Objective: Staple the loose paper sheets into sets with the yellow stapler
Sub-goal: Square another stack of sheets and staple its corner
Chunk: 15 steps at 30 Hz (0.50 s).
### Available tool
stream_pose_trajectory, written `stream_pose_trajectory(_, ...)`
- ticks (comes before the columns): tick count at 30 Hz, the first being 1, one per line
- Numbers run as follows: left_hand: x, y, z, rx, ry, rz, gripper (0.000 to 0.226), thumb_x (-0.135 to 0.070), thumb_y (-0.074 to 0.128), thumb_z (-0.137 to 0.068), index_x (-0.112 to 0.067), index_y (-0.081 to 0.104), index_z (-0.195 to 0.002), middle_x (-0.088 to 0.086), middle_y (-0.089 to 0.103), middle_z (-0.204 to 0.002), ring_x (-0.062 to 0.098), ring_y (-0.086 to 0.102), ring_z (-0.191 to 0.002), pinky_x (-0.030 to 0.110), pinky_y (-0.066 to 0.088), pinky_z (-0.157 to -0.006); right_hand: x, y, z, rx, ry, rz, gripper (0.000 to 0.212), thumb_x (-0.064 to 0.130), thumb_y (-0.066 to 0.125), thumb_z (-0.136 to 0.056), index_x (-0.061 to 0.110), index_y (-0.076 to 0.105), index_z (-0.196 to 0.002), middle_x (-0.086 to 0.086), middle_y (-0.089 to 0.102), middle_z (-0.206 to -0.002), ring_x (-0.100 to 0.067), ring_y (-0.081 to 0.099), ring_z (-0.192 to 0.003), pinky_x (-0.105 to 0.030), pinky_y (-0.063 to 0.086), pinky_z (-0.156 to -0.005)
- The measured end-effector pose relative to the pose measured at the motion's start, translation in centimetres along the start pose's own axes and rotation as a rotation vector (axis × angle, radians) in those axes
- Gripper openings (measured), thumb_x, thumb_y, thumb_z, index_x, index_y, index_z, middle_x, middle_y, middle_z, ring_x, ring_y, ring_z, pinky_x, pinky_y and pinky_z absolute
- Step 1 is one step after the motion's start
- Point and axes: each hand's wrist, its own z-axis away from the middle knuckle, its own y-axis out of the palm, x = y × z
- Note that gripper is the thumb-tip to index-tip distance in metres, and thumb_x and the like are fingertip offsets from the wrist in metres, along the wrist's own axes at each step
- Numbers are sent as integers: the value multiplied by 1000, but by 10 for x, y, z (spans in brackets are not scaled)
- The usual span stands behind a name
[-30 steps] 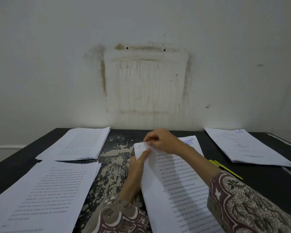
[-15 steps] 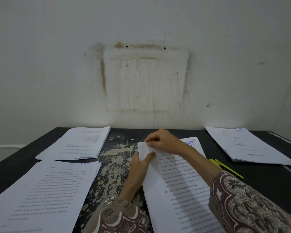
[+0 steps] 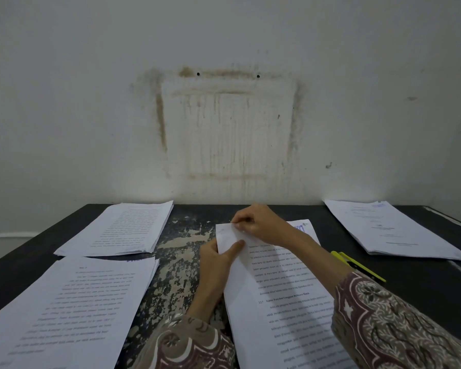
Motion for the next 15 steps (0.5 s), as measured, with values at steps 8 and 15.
stream_pose_trajectory(8,4,1,-5,-79,-90,81,36,-23,43,-97,4,56,-78,14,52,-67,20,48,-58,28,39,-54,-9,6,0,-72,5,47,24,8,49,-92,4,69,-105,-9,69,-105,-18,60,-95,-21,44,-82)
stream_pose_trajectory(15,10,5,-7,-129,30,-79,29,-13,45,-95,2,52,-71,10,48,-62,17,42,-54,20,35,-46,-13,9,-4,30,61,47,23,8,44,-94,5,67,-93,3,57,-83,-2,49,-68,-12,34,-63)
